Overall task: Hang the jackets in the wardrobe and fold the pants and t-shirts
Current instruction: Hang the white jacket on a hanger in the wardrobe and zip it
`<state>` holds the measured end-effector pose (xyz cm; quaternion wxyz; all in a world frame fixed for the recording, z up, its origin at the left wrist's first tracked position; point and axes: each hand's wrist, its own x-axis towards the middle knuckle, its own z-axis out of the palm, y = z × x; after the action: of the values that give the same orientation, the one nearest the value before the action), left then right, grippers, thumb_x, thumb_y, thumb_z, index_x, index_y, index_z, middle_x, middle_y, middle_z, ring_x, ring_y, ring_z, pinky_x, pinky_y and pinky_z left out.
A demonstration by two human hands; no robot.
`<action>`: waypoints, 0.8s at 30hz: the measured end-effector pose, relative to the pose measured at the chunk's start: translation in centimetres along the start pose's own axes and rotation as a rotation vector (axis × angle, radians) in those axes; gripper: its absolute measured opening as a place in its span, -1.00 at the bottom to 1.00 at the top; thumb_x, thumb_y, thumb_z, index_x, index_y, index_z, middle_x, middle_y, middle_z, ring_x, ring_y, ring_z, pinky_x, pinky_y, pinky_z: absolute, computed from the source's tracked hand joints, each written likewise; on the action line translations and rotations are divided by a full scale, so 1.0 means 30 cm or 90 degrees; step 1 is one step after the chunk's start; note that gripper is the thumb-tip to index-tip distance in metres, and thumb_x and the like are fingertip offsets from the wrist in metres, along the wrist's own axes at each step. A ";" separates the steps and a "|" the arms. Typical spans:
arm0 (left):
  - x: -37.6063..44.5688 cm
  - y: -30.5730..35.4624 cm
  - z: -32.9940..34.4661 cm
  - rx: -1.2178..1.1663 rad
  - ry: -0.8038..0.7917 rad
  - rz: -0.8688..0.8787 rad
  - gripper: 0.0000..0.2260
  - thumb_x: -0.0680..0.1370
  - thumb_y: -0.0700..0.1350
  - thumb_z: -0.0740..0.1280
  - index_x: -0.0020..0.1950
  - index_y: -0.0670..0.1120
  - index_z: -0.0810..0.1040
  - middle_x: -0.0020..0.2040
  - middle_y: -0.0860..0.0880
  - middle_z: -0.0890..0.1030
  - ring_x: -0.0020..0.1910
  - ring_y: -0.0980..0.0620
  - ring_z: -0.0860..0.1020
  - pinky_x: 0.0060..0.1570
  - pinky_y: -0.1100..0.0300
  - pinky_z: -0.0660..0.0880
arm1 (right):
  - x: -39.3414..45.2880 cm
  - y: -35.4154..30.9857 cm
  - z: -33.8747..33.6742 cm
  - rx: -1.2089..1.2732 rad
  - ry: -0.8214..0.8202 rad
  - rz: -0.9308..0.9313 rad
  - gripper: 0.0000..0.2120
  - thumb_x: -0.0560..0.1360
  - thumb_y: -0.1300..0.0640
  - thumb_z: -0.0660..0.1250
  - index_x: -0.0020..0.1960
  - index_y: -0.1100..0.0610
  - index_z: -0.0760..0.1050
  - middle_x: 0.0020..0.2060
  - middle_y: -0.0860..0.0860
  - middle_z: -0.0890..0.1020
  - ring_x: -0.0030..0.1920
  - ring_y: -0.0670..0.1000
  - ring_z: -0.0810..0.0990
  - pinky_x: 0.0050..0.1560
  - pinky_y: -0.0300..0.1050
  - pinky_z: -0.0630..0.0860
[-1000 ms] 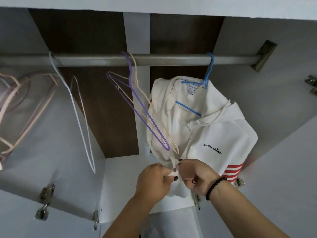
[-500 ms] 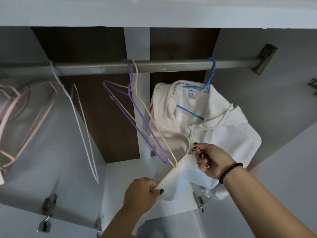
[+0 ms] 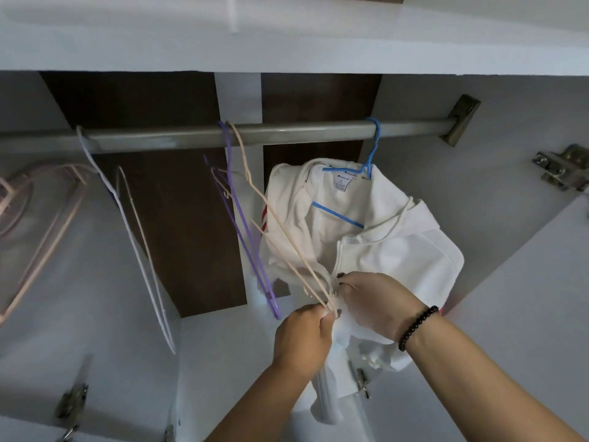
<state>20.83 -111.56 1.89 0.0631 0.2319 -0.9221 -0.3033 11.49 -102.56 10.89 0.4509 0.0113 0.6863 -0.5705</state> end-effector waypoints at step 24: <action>-0.058 0.096 0.063 -0.143 -0.003 -0.003 -0.51 0.65 -0.03 0.13 0.56 -0.03 0.08 0.49 0.03 0.25 0.44 0.03 0.29 0.34 0.16 0.30 | -0.054 -0.115 -0.066 -0.025 0.022 -0.076 -0.71 0.52 0.17 0.22 -0.38 0.15 0.38 -0.50 0.00 0.34 -0.58 -0.06 0.20 -0.62 -0.28 0.10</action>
<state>20.76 -107.71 2.10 0.0860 0.2246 -0.8820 -0.4052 9.42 -101.39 14.46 0.4044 -0.0285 0.7046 -0.5824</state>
